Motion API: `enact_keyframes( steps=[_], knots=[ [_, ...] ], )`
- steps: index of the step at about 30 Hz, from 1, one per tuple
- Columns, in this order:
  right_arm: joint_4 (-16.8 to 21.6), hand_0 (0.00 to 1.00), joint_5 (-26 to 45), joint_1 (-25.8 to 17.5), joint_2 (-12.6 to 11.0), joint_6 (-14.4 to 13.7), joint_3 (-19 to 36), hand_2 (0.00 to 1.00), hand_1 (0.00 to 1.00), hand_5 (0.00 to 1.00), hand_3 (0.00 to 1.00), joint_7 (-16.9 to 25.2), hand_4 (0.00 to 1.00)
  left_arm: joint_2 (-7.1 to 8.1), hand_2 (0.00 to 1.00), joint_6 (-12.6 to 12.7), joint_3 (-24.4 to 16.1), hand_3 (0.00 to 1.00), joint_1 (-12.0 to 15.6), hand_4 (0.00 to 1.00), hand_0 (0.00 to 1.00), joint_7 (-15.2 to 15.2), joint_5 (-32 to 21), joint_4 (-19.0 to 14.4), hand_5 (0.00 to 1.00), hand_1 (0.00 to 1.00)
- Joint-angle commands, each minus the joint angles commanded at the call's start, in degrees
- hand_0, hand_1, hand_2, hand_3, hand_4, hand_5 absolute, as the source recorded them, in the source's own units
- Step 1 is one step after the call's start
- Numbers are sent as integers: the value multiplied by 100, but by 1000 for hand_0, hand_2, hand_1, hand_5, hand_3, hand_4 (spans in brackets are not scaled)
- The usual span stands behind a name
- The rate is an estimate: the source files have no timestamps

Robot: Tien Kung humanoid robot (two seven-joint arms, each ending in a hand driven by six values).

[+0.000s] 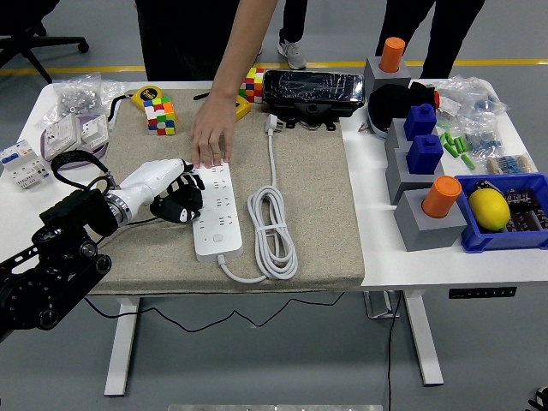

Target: Pick up the plug,place it near the board,insert it into the board,press the button

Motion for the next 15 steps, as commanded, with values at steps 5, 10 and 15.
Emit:
enact_keyframes(
  steps=[5,10,15],
  knots=[
    [0,782,7,13,-6,-3,0,720,721,915,753,3,998,39,478,-19,62,564,-29,653,385,1,-30,14,2,553],
    [0,782,-1,12,-2,-6,13,720,721,915,754,6,998,48,483,-48,105,565,-49,653,386,6,-43,13,2,555],
    [0,782,4,13,-1,-14,8,720,721,915,753,11,998,58,489,-79,132,565,-56,655,387,12,-44,16,2,555]
  ],
)
